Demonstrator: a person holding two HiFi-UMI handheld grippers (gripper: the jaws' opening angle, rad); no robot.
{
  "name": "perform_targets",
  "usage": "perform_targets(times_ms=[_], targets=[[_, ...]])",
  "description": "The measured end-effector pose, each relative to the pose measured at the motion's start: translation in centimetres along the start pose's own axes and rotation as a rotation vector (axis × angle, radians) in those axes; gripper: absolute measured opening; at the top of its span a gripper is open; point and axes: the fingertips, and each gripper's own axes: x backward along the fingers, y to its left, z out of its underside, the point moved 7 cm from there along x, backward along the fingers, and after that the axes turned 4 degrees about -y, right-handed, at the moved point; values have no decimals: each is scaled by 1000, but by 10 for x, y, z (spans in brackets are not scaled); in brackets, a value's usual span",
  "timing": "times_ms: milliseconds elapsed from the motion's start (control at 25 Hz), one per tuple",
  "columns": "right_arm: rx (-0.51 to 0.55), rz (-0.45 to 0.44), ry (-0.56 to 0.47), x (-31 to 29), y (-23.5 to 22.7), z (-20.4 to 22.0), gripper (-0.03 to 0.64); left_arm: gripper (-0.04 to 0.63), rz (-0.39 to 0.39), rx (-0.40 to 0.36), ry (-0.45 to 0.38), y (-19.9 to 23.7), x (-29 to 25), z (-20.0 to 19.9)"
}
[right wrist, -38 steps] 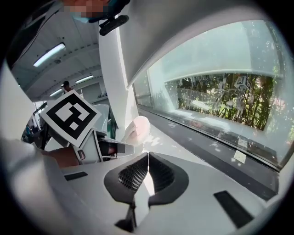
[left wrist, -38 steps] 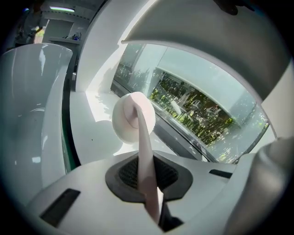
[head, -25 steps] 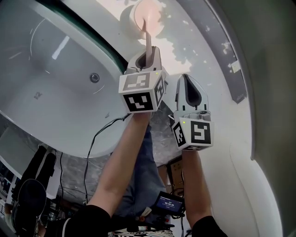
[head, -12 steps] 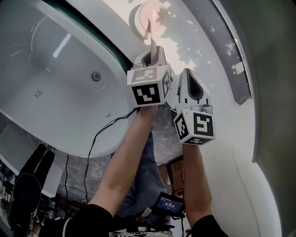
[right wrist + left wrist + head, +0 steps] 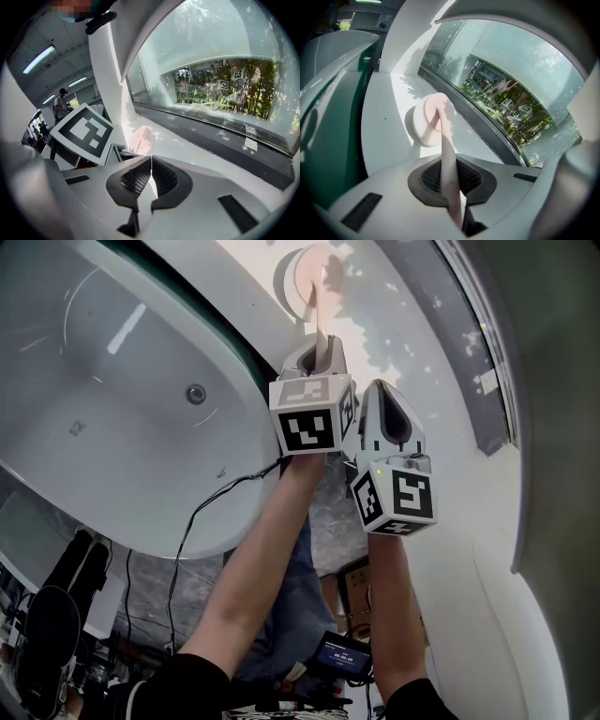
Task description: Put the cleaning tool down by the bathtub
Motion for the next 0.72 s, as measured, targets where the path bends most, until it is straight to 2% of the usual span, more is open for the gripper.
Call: perform_targets(times_ms=[80,200,280,400,480,520,720], targets=[[-3,3,4,0,-1,1,26,23,14,23,2,-4,-5,-3],[9,1,17,2,-4,4,26,23,40,28,55,-6,-13,-8],[15,-1,26,3,-4,7,26,23,40,12,68,-5,-13,-5],[7,-2,31,4,-4,9,26,30,20,-25,42,-6,-7,-8],[6,-3,34,5,-3,10,26,129,8,-29,61,-5,-6,-1],[6,-4,35,6,-2,10,26,156,3,-27,74,-4,-5,3],[13,-8,32,10,-3,7,26,210,-11,-37,70,-7,-2,8]])
